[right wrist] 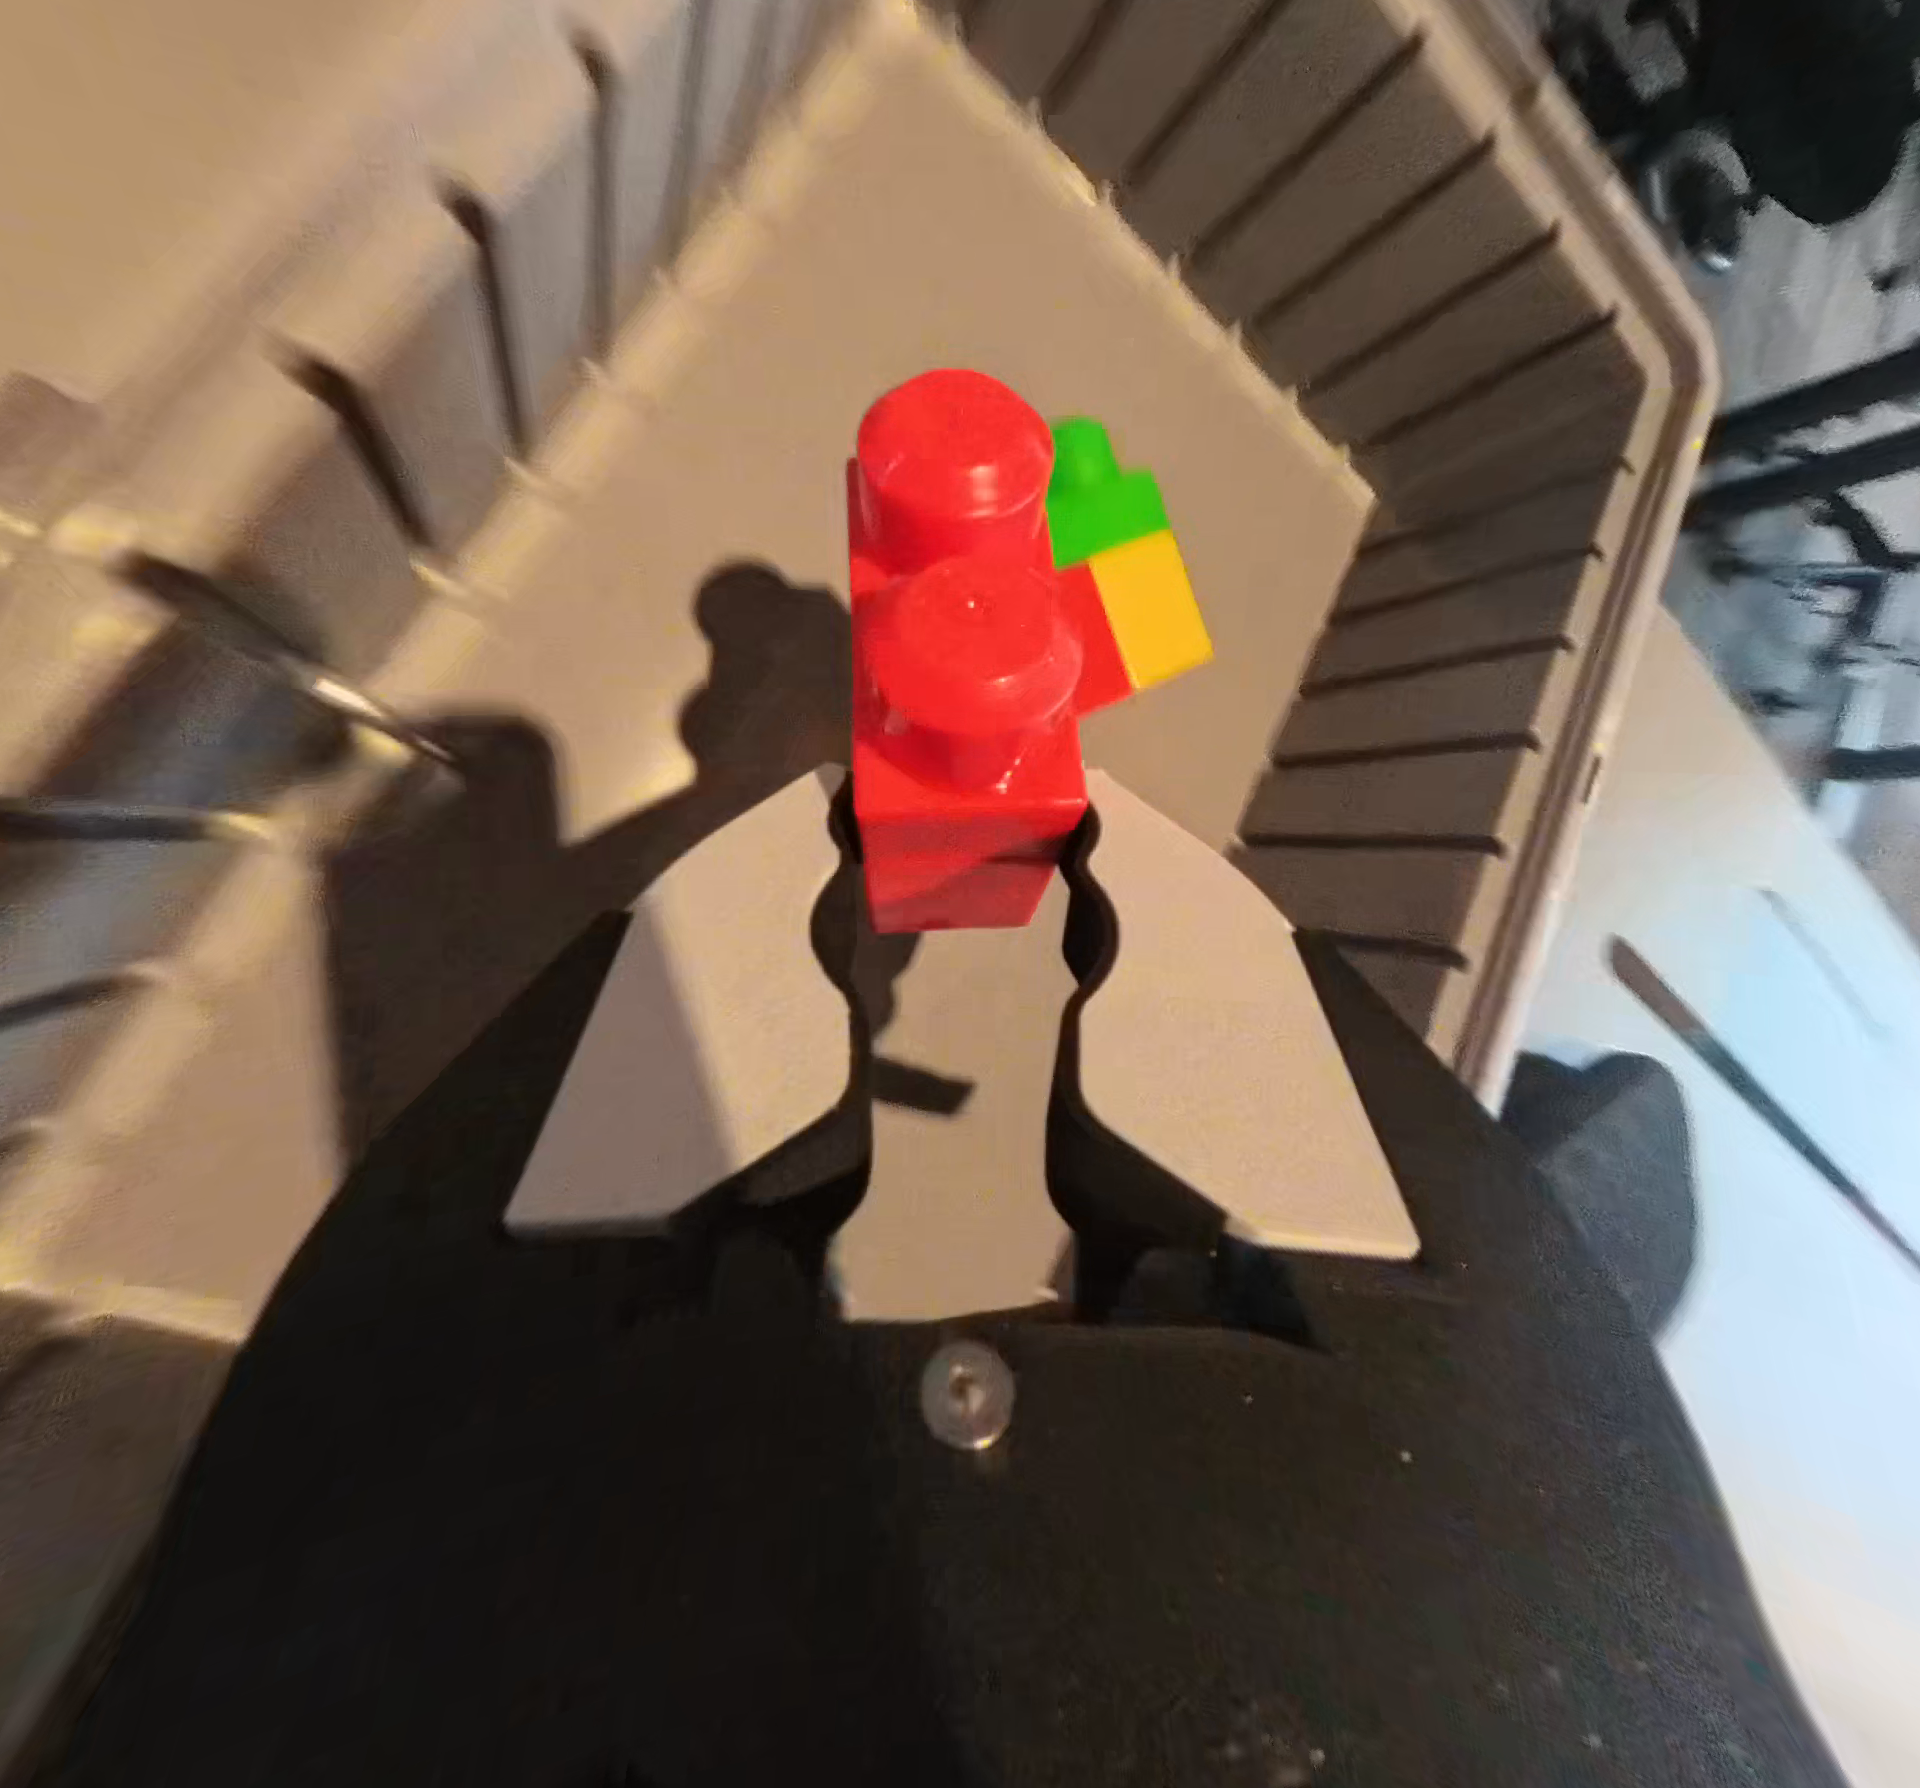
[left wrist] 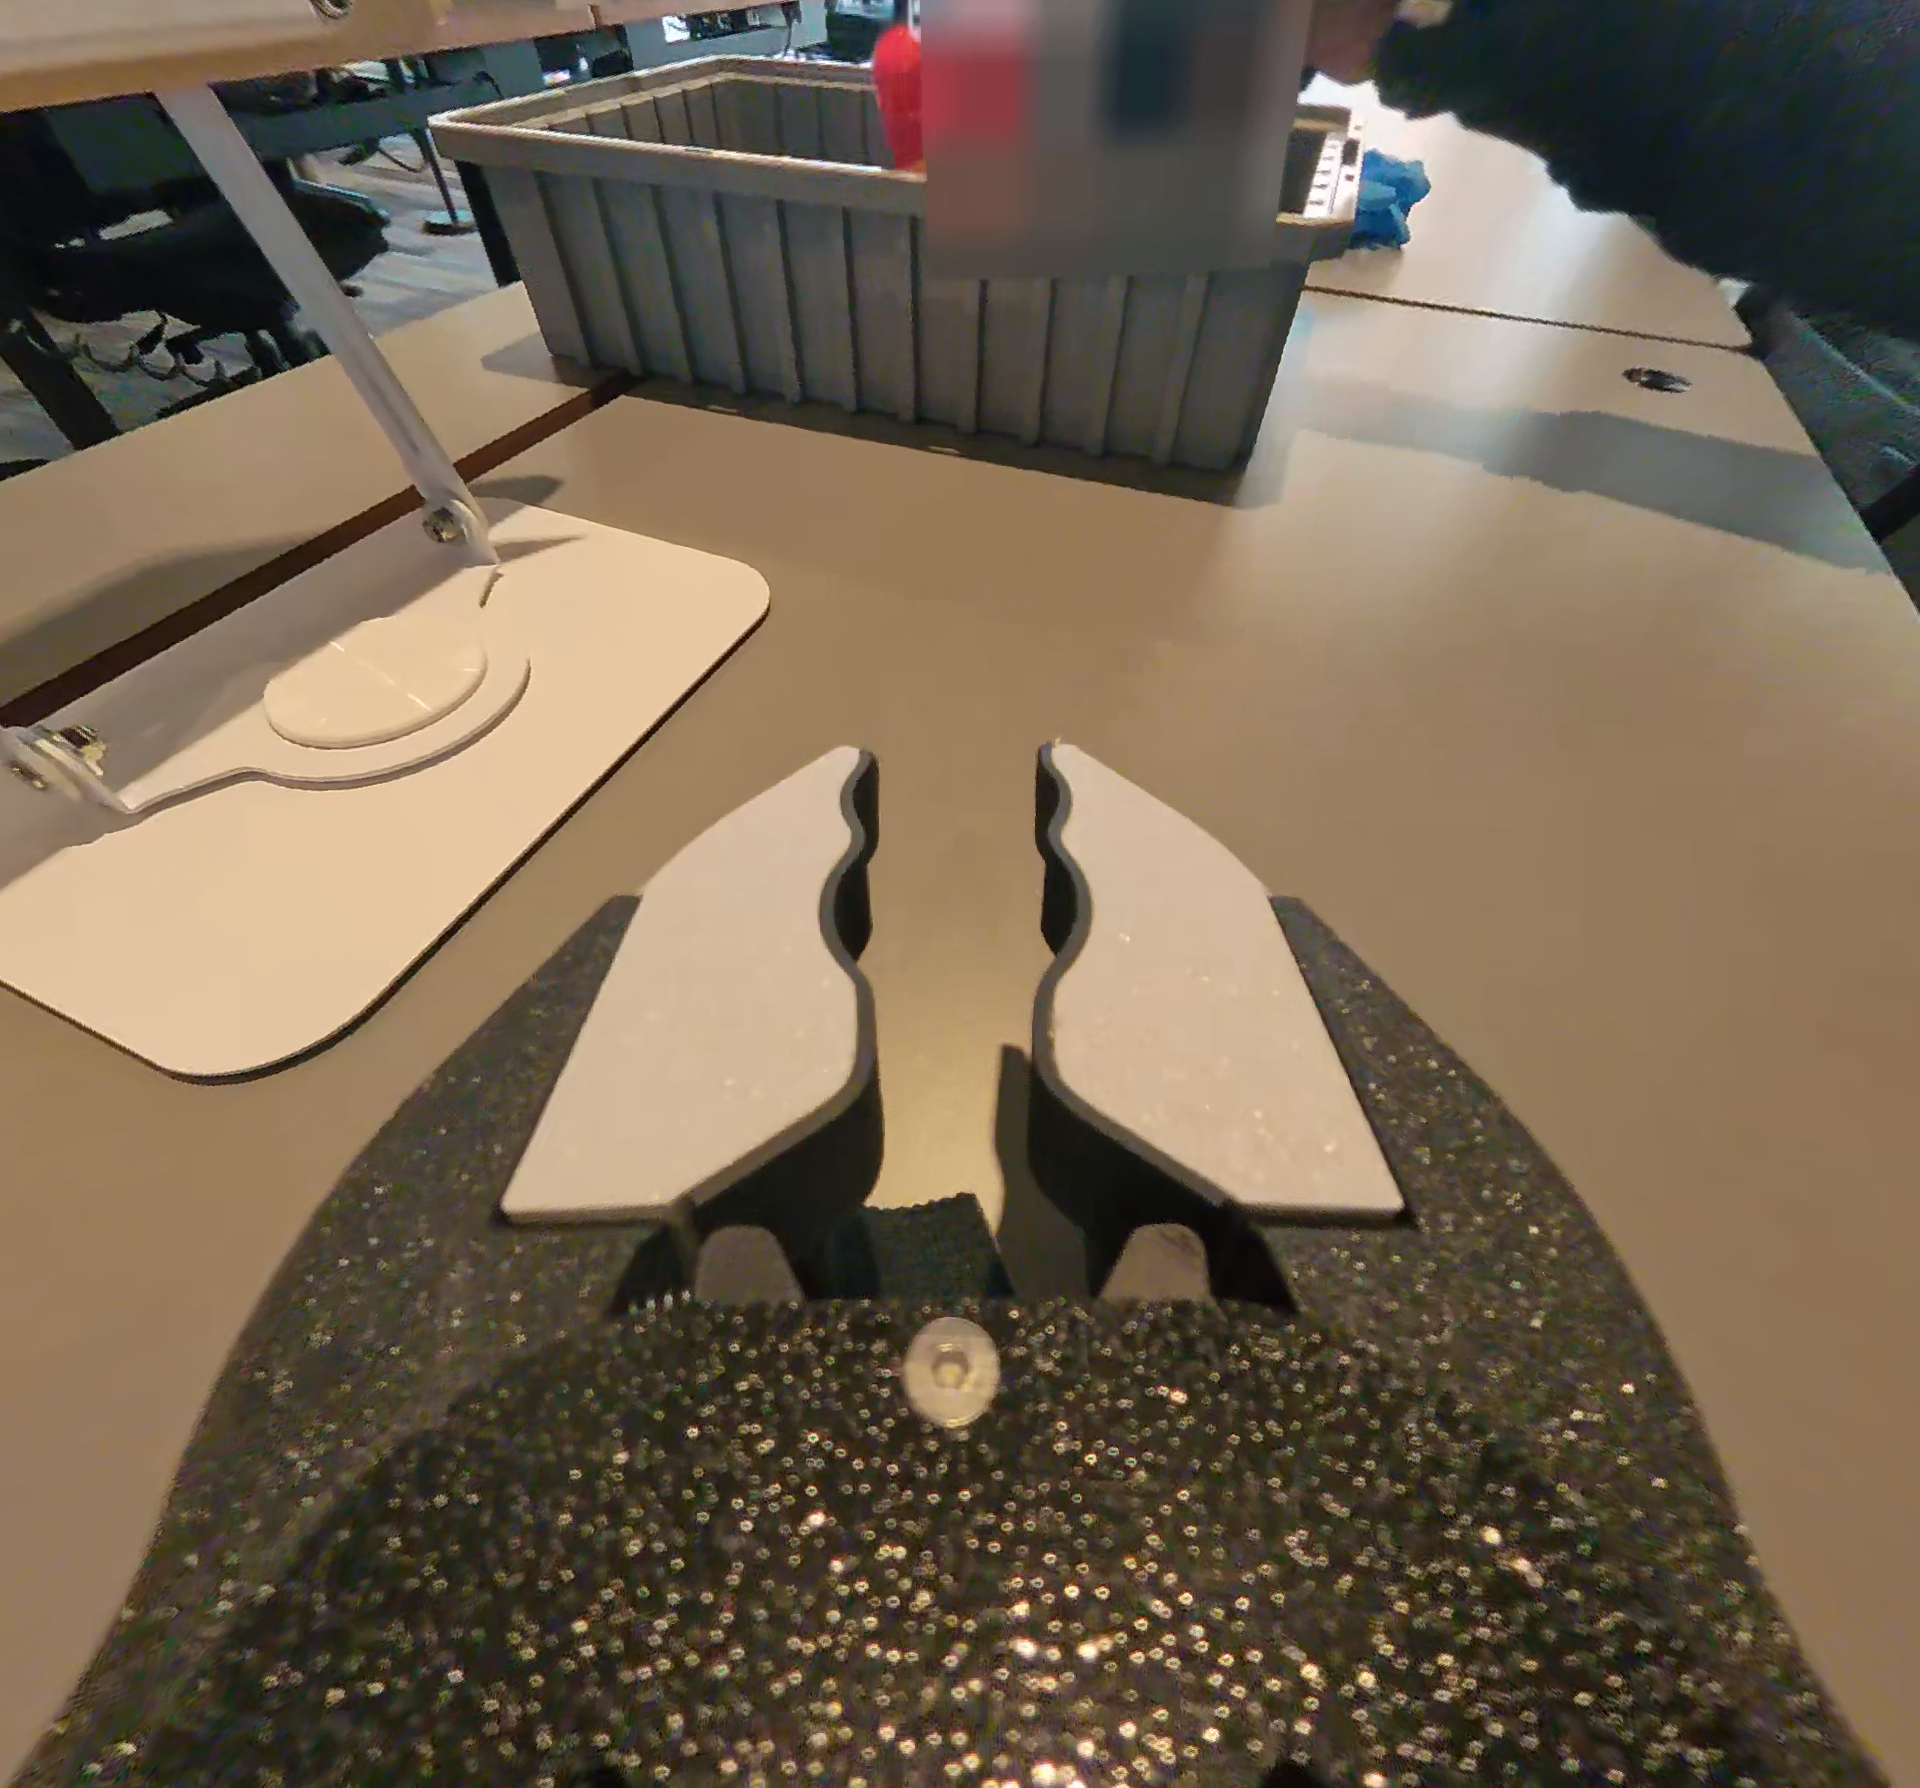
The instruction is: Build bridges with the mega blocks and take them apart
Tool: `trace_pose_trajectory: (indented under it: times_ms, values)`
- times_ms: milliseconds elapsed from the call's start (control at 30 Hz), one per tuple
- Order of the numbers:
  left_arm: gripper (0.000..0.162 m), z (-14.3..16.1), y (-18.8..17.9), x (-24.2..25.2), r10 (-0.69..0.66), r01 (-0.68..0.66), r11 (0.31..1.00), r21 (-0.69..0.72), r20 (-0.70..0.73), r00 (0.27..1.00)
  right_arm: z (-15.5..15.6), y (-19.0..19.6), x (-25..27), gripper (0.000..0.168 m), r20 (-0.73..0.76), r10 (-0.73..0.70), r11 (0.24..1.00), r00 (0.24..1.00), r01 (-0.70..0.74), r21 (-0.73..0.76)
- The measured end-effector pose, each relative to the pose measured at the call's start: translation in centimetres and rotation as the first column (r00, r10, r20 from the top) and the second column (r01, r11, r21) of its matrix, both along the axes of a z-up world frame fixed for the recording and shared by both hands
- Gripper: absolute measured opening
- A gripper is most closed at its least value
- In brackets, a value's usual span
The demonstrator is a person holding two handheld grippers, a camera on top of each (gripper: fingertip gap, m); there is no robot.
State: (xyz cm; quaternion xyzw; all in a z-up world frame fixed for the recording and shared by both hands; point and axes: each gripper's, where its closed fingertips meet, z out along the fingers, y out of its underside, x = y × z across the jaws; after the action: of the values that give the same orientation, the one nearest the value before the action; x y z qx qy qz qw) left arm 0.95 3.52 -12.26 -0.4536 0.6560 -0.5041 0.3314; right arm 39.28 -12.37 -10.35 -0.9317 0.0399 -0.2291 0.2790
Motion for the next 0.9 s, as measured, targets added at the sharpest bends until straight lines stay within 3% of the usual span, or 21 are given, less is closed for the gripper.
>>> trace_pose_trajectory:
  times_ms: [133, 233, 300, 467, 600, 733, 900]
  values:
    - [0.028, 0.0, 0.5, -0.1, 0.015, -0.015, 1.000, -0.003, 0.000, 1.000, -3.6, -0.7, 2.5, 0.037, 0.160, 0.030, 0.962, 0.987, 0.015, -0.273]
    - [0.028, 0.0, 0.9, -0.2, 0.026, -0.026, 1.000, -0.010, -0.001, 1.000, -4.7, -0.9, 2.7, 0.037, 0.224, 0.069, 0.928, 0.972, 0.020, -0.371]
    - [0.028, 0.1, 0.9, -0.2, 0.027, -0.027, 1.000, -0.013, -0.001, 1.000, -4.8, -0.5, 2.1, 0.037, 0.193, 0.073, 0.939, 0.978, -0.003, -0.343]
    - [0.028, -0.1, 0.8, -0.1, 0.022, -0.022, 1.000, 0.002, -0.012, 1.000, -4.6, 0.1, 0.0, 0.059, 0.030, 0.071, 0.969, 0.997, -0.062, -0.237]
    - [0.028, 0.1, 0.6, -0.1, 0.019, -0.019, 1.000, 0.008, -0.008, 1.000, -4.2, -0.5, -0.8, 0.068, -0.002, 0.075, 0.973, 0.997, -0.074, -0.217]
    - [0.028, 0.4, 0.7, -0.2, 0.026, -0.026, 1.000, 0.011, 0.002, 1.000, -1.1, -0.9, -1.3, 0.068, 0.038, 0.052, 0.992, 0.998, -0.047, -0.119]
    - [0.028, 0.9, 0.8, -0.1, 0.039, -0.040, 0.999, 0.013, 0.026, 0.999, 7.4, 1.3, -6.6, 0.052, 0.082, 0.120, 0.968, 0.989, -0.135, 0.212]
